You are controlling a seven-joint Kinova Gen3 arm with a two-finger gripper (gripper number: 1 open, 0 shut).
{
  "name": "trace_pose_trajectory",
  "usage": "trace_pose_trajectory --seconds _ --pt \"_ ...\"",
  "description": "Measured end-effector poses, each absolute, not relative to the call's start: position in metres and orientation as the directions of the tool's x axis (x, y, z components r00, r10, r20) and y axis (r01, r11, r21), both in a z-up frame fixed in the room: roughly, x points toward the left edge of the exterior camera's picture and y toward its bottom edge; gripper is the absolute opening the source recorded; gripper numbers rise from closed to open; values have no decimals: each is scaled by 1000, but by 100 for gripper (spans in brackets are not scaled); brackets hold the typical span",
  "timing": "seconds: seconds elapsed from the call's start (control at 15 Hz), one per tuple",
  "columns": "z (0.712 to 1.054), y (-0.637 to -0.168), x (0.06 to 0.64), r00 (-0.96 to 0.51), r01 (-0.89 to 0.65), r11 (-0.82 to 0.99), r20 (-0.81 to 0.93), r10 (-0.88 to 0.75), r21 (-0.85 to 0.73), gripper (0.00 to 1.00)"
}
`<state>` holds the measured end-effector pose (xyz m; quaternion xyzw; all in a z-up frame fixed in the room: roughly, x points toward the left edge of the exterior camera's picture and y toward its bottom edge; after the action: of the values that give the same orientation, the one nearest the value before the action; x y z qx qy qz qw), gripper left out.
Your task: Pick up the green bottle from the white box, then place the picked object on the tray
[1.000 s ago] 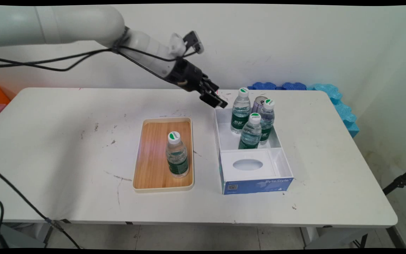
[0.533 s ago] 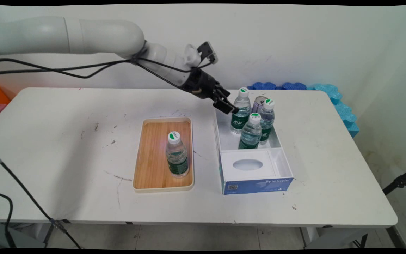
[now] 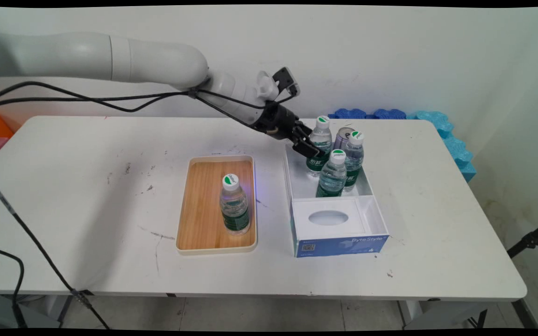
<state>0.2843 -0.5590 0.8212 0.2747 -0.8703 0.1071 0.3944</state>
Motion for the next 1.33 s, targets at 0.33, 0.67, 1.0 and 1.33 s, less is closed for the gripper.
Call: trace_pose_trajectory --seconds 0.33,0.67,1.0,1.33 --pt "812 -560 278 -538 -574 819 747 -391 15 100" --pt "808 -559 277 -529 -587 809 749 -399 17 0" --pt "825 -556 283 -490 -609 792 764 -420 45 0" --pt "868 -549 303 -460 -607 792 788 -410 58 0"
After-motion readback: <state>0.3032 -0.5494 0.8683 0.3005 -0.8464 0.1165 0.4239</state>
